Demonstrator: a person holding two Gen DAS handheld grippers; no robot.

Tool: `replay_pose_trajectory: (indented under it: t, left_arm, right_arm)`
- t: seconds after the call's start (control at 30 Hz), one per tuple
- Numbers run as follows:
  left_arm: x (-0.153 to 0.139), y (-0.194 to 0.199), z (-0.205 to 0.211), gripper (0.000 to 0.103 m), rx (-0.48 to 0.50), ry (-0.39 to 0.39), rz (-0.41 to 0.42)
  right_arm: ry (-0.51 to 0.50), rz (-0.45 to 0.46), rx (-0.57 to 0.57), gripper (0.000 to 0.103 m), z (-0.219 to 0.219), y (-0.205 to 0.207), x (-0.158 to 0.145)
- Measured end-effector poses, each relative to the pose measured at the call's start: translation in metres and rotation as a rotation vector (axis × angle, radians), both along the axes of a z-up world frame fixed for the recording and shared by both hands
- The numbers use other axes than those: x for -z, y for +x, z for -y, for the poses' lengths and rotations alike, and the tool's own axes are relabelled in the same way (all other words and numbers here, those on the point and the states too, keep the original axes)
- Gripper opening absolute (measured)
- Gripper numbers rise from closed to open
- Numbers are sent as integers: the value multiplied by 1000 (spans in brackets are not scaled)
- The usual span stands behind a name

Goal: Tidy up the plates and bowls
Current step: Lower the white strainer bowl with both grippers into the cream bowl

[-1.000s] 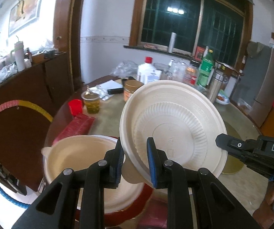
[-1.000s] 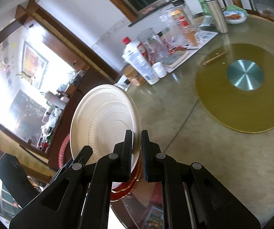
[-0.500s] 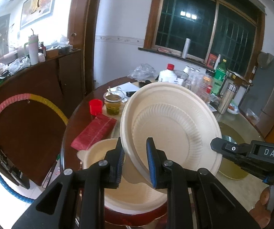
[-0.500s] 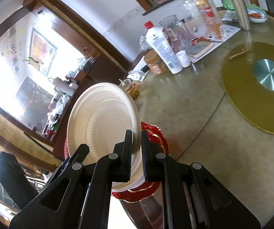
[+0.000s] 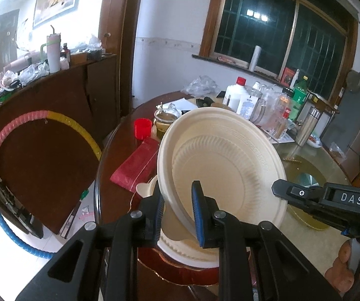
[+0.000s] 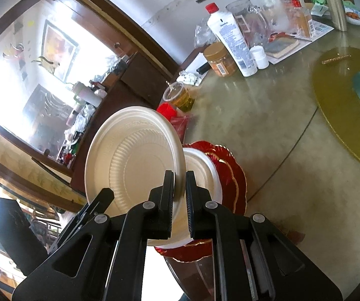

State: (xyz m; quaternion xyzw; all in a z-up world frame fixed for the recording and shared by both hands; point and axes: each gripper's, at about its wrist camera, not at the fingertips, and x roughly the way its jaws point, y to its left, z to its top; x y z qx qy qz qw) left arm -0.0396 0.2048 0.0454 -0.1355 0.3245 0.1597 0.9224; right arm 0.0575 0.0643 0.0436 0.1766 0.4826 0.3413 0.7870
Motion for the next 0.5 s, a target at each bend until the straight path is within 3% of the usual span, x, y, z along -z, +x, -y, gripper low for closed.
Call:
replay_pose_trajectory:
  t: [0.5]
  left_arm:
    - [10,-2,-6,20,8,-20,-35]
  right_arm:
    - [-37,-39,-11,9,-3,2,14]
